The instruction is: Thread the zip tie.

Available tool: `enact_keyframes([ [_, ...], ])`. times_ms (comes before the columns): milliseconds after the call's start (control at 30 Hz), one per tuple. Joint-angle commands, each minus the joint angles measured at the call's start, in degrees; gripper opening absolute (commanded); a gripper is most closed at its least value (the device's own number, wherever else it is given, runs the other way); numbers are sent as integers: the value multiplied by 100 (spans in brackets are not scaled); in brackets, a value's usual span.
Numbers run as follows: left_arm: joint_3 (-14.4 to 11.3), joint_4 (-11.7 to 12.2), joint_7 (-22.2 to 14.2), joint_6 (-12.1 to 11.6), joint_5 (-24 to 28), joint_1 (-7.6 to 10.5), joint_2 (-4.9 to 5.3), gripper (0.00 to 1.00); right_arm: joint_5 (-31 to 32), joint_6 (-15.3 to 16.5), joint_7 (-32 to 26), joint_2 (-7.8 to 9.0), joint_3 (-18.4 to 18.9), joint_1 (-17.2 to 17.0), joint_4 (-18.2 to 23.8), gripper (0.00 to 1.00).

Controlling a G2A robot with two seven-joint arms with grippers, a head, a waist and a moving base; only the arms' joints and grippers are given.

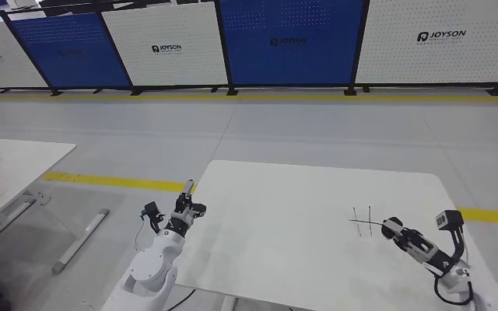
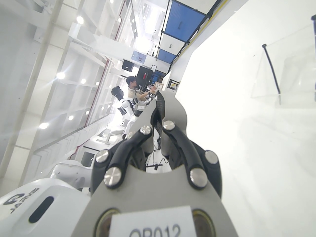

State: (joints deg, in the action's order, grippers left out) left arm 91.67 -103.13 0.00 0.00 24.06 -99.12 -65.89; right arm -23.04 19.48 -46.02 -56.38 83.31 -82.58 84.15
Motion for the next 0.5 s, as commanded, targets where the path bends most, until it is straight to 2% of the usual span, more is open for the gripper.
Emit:
enact_keyframes([
  [0,0,0,0,0,0,0,0,100,-7,0,-18,1,1,3,-6,0],
  [467,0,0,0,0,0,0,0,100,-3,-8,10,-1,-2,0,1,0],
])
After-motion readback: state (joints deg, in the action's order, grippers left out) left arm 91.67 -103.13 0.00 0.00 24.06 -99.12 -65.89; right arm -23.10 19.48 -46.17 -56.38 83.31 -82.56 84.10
